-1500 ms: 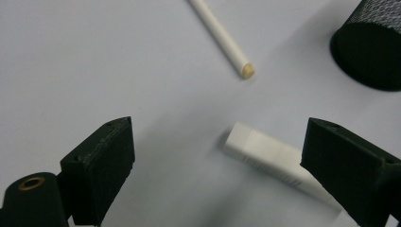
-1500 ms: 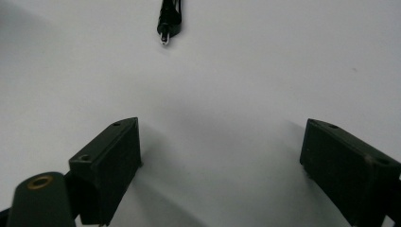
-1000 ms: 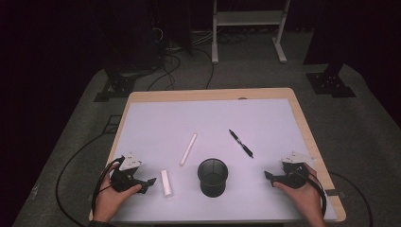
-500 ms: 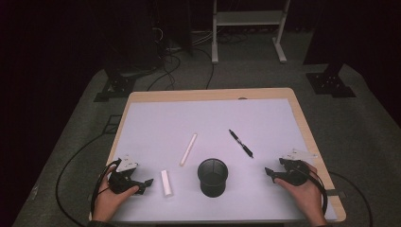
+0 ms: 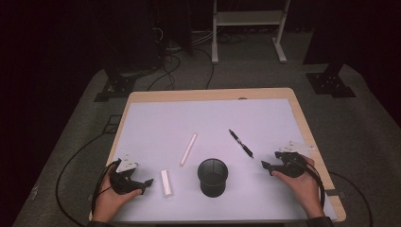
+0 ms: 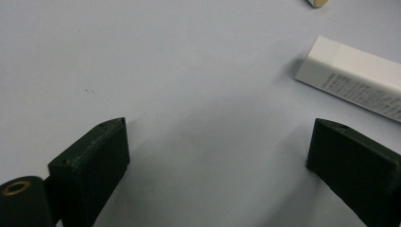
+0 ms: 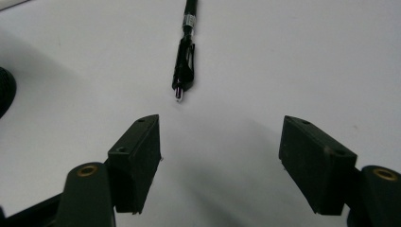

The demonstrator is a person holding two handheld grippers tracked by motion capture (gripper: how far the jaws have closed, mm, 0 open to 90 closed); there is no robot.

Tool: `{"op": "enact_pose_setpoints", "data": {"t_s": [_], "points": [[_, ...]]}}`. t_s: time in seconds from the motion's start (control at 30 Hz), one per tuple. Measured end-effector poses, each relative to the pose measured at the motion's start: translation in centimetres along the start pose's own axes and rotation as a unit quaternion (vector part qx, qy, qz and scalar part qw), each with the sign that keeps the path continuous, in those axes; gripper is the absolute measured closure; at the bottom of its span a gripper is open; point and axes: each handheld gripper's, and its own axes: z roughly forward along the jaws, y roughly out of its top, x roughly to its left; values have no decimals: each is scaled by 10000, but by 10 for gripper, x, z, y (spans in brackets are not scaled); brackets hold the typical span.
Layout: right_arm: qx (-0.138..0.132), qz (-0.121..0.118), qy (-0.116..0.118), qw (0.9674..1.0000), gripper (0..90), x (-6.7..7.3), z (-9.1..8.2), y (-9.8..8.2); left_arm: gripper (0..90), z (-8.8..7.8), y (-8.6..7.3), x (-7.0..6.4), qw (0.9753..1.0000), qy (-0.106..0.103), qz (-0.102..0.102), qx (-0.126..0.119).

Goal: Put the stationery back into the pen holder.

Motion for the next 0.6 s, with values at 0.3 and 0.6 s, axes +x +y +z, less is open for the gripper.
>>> {"op": "enact_pose_setpoints", "data": {"t_s": [0.3,0.6], "points": [[14,-36,55,10000,294,1,6,11,52,0,0,1,10000,-6,-8,-6],[22,-74,128,9999,338,2,9,20,52,0,0,0,10000,10,-4,-8]]}}
